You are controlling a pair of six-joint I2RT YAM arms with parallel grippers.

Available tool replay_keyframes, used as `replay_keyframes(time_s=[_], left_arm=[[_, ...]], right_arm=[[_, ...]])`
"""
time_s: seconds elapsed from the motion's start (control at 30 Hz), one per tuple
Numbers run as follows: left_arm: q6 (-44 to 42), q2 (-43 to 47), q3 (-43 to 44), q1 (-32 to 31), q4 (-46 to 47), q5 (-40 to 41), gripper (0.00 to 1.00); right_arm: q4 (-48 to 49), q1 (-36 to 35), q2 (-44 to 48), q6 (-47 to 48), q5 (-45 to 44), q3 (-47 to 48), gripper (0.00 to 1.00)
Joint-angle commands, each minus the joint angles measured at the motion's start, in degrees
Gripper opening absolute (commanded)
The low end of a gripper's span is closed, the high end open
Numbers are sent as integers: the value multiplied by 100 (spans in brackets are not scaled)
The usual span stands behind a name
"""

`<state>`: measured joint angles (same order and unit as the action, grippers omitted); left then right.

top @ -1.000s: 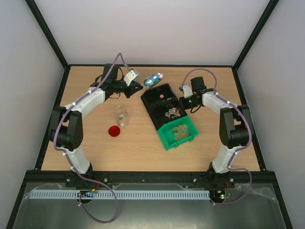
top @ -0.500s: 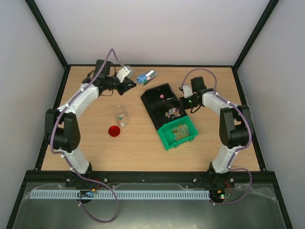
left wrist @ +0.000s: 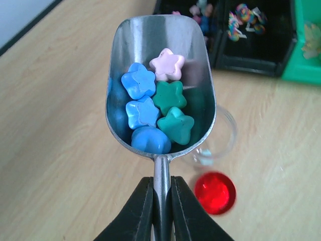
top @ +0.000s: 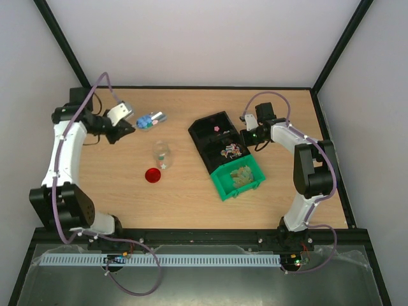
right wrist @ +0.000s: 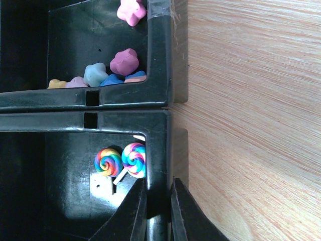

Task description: Pack the candies

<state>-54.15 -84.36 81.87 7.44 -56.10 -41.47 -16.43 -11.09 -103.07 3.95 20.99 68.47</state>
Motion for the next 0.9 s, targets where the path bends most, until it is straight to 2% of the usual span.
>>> replay_keyframes(time_s=[0.0, 0.13, 0.3, 0.5, 0.87], left_arm=[[-1413, 583, -300, 380, -1402, -272, 2], [-1998, 905, -560, 710, -1815, -70, 2], [-2201, 1247, -864, 794, -1811, 364, 2], [-2083, 1170, -807, 761, -1817, 644, 2], [-1630, 984, -723, 244, -1620, 1174, 2]], right_arm=[[-131, 23, -6, 46, 219, 44, 1], [-140, 26, -22, 71, 212, 59, 1], [-150, 25, -32, 71, 247, 66, 2], [-159, 27, -51, 63, 268, 70, 3], [-159, 22, -73, 76, 234, 75, 3]])
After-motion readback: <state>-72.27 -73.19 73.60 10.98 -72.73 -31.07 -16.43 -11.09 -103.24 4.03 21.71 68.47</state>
